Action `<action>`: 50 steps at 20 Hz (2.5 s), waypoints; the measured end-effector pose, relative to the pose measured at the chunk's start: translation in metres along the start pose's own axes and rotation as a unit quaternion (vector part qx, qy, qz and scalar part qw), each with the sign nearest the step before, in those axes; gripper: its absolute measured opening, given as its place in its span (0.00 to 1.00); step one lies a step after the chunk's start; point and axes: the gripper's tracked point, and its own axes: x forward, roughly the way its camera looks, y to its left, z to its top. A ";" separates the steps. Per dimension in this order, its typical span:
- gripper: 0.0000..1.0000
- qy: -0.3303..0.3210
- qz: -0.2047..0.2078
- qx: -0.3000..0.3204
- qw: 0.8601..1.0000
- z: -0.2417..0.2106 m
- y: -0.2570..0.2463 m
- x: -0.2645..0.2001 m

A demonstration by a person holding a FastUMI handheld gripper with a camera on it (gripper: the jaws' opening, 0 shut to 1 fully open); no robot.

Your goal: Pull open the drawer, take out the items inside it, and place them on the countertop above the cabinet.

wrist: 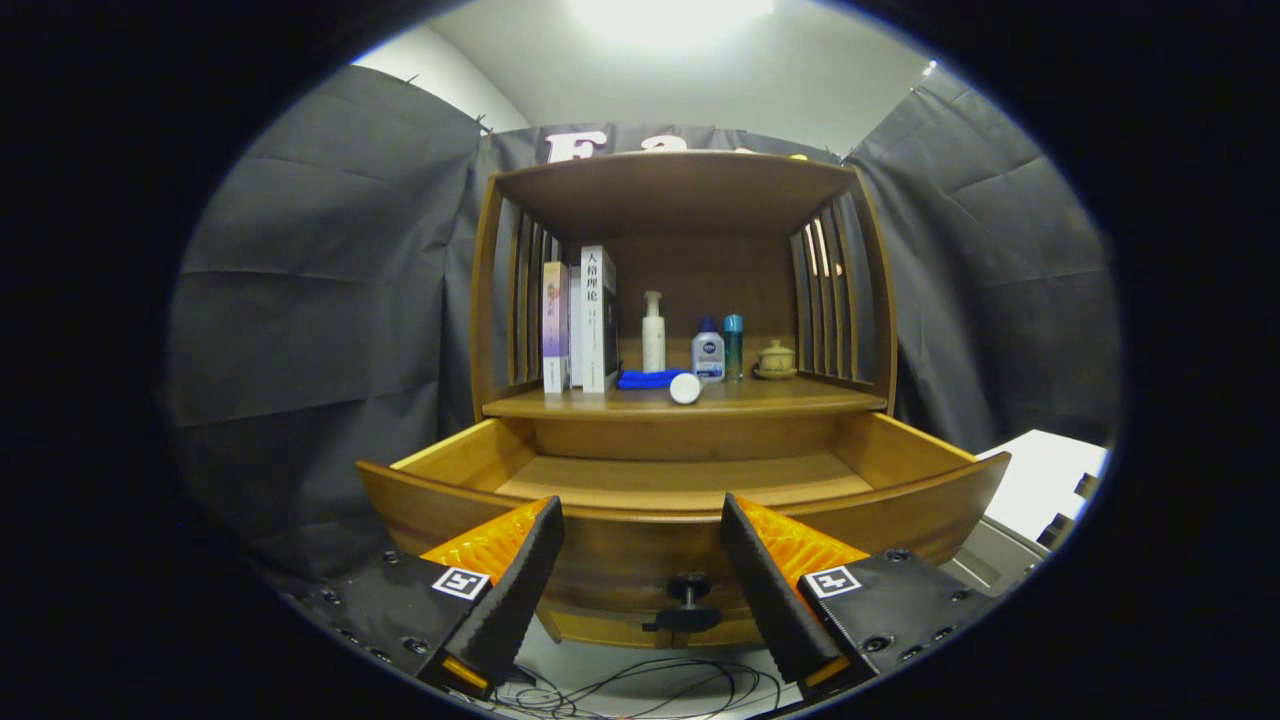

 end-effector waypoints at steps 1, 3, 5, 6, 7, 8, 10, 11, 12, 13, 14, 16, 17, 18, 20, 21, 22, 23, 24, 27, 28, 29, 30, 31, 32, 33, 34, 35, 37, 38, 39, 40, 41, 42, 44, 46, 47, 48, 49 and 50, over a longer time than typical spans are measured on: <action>0.98 0.006 -0.004 0.003 1.000 -0.004 -0.002 0.001; 0.98 0.017 -0.014 0.012 1.000 -0.013 -0.004 0.003; 0.98 0.029 -0.018 0.005 0.999 -0.021 -0.004 0.005; 0.98 0.036 -0.021 -0.004 0.999 -0.027 -0.005 0.003; 0.99 0.043 -0.023 -0.010 0.999 -0.031 -0.007 0.004; 0.99 0.050 -0.025 -0.012 0.998 -0.036 -0.007 0.005; 0.99 0.058 -0.031 -0.007 0.998 -0.041 -0.010 0.006; 0.99 0.059 -0.037 -0.007 0.998 -0.042 -0.014 0.006; 0.99 0.061 -0.042 -0.005 0.997 -0.043 -0.018 0.006; 0.98 0.064 -0.045 -0.004 0.997 -0.045 -0.020 0.007; 0.99 0.068 -0.047 -0.004 0.997 -0.048 -0.022 0.010; 0.99 0.074 -0.049 -0.002 0.996 -0.052 -0.025 0.013; 0.99 0.076 -0.049 0.000 0.996 -0.053 -0.025 0.015; 0.99 0.078 -0.047 0.002 0.996 -0.055 -0.025 0.015; 0.99 0.078 -0.048 0.005 0.996 -0.057 -0.025 0.015; 0.99 0.079 -0.047 0.008 0.996 -0.057 -0.026 0.016; 0.99 0.078 -0.046 0.009 0.996 -0.057 -0.025 0.016; 0.98 0.080 -0.046 0.008 0.996 -0.057 -0.026 0.016; 0.99 0.078 -0.045 0.008 0.996 -0.057 -0.026 0.016; 0.99 0.082 -0.041 0.010 0.996 -0.056 -0.029 0.021; 0.99 0.082 -0.038 0.010 0.996 -0.056 -0.030 0.023; 0.98 0.082 -0.036 0.009 0.996 -0.055 -0.031 0.026; 0.98 0.081 -0.035 0.008 0.996 -0.054 -0.033 0.028; 0.98 0.081 -0.034 0.007 0.996 -0.054 -0.034 0.030; 0.98 0.080 -0.034 0.010 0.996 -0.054 -0.034 0.031; 0.98 0.079 -0.033 0.012 0.996 -0.055 -0.035 0.033; 0.98 0.078 -0.032 0.014 0.996 -0.054 -0.035 0.034; 0.98 0.078 -0.031 0.014 0.996 -0.054 -0.034 0.036; 0.98 0.077 -0.030 0.015 0.996 -0.053 -0.035 0.042; 0.98 0.076 -0.030 0.017 0.997 -0.053 -0.035 0.045; 0.98 0.076 -0.029 0.019 0.997 -0.052 -0.035 0.047; 0.98 0.075 -0.029 0.020 0.997 -0.052 -0.035 0.051; 0.98 0.075 -0.029 0.020 0.997 -0.050 -0.035 0.054; 0.98 0.074 -0.029 0.019 0.997 -0.050 -0.035 0.057; 0.98 0.073 -0.031 0.020 0.997 -0.049 -0.034 0.065; 0.98 0.072 -0.032 0.026 0.997 -0.048 -0.034 0.073; 0.98 0.070 -0.033 0.029 0.997 -0.046 -0.033 0.077; 0.98 0.066 -0.034 0.034 0.997 -0.044 -0.033 0.080; 0.98 0.060 -0.034 0.038 0.997 -0.040 -0.034 0.084; 0.98 0.071 -0.031 0.035 0.996 -0.046 -0.033 0.086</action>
